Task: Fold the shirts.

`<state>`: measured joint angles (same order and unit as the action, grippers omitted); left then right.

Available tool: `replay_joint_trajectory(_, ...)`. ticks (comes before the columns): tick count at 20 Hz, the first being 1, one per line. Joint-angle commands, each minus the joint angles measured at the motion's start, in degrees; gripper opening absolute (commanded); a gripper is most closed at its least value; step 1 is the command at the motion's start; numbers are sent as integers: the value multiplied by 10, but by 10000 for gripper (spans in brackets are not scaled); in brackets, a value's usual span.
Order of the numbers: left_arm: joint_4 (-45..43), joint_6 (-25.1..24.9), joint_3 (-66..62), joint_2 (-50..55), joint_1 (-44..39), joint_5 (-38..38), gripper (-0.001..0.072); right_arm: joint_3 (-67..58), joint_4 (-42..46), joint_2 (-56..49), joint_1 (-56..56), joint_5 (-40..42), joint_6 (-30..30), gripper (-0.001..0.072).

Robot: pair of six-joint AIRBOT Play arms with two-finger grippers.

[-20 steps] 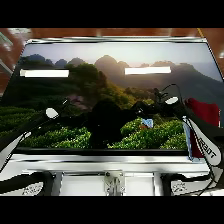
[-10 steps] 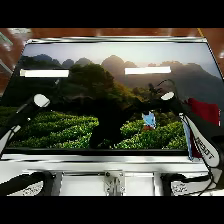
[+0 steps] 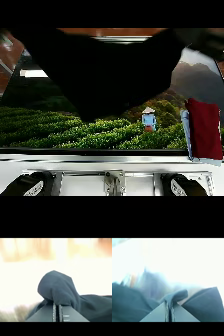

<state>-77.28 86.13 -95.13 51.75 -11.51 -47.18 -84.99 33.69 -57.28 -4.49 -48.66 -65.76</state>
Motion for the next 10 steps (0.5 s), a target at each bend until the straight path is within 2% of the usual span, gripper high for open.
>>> replay_joint_trajectory(1,-67,0,-89,-71,1,-9,41,-92,38,107,-19,55,4,62)
replay_joint_trajectory(3,-82,0,-89,-96,1,-64,41,-116,69,137,-19,60,2,62)
replay_joint_trajectory(8,-154,0,-71,-106,1,-325,41,-126,131,159,-19,130,0,62)
replay_joint_trajectory(10,-167,0,-21,-109,1,-396,41,-126,169,147,-19,128,-2,62)
